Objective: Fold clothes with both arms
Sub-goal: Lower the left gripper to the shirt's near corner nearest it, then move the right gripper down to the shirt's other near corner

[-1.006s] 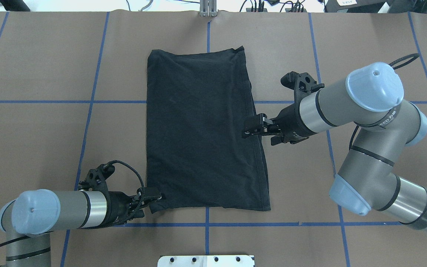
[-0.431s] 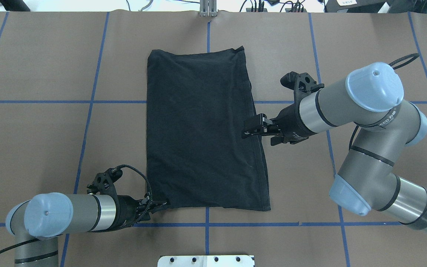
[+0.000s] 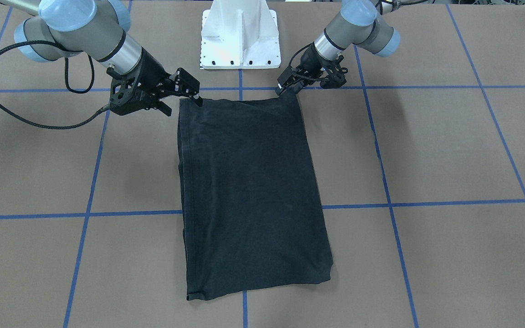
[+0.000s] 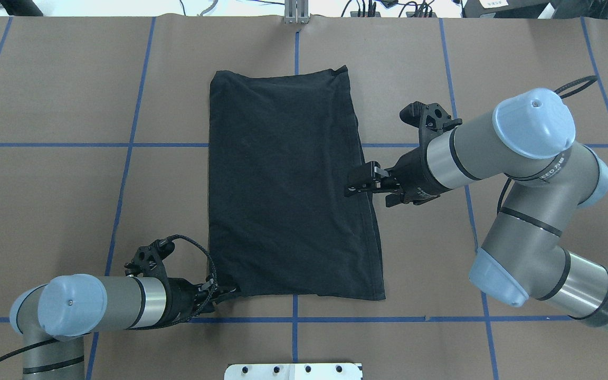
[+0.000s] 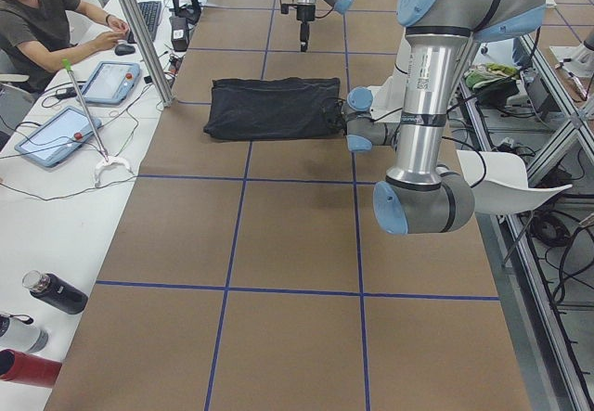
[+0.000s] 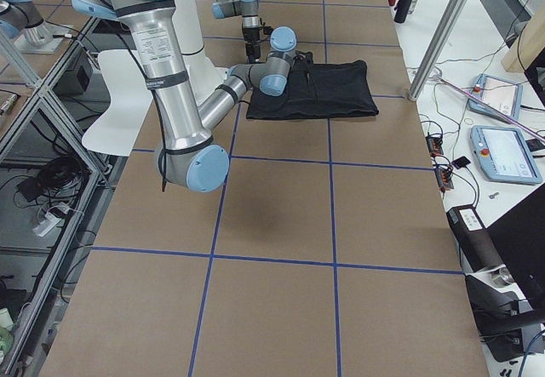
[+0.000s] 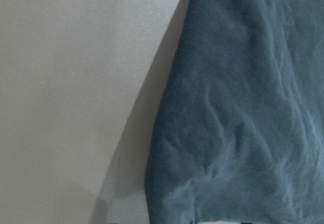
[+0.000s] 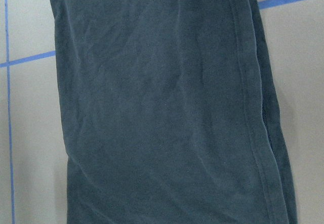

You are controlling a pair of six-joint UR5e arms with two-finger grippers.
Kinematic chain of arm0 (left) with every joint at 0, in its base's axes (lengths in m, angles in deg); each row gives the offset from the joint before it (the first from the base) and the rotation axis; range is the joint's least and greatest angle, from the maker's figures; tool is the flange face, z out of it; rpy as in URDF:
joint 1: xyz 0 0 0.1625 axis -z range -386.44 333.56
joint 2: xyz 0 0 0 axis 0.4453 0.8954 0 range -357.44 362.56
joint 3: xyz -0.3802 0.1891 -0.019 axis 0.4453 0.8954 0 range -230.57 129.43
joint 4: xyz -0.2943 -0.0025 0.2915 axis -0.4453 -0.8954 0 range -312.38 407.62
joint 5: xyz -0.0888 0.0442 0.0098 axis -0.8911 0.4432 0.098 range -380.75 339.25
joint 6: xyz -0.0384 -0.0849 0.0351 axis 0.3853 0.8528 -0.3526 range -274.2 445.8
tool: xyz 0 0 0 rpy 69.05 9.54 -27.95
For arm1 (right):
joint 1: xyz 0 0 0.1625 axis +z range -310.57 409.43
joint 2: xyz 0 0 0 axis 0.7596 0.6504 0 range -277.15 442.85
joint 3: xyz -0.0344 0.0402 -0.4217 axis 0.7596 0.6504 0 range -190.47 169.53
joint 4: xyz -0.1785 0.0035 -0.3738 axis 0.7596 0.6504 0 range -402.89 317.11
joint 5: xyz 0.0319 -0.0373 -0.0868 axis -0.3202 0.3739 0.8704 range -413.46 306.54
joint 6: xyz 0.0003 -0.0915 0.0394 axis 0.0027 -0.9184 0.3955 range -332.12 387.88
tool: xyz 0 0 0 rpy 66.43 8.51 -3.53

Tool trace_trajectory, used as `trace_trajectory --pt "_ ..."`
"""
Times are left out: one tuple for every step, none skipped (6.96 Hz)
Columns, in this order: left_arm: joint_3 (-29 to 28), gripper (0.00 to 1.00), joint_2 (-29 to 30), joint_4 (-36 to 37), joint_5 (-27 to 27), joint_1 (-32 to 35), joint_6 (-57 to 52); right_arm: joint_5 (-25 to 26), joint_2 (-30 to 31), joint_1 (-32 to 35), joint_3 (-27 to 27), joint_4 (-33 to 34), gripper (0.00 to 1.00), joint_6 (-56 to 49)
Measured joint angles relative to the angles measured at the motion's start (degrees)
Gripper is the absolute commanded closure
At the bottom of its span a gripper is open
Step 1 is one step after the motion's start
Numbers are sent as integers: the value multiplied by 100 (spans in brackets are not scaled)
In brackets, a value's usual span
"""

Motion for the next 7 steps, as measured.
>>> trace_trajectory --pt "-15 57 0 0 1 4 -2 0 3 0 2 4 0 -2" --pt "-20 72 0 0 1 7 -6 0 3 0 2 6 0 -3" --pt "-22 97 -1 0 1 9 -8 -2 6 0 5 7 0 -3" --pt "-19 100 -2 0 1 17 -11 -4 15 1 12 7 0 -3" --pt "9 100 -3 3 -8 34 -20 -2 33 0 16 7 0 -1" --pt "74 100 -3 9 -31 72 -31 -1 68 0 15 7 0 9" --pt "186 100 -3 39 -56 118 -39 0 108 -18 3 5 0 133"
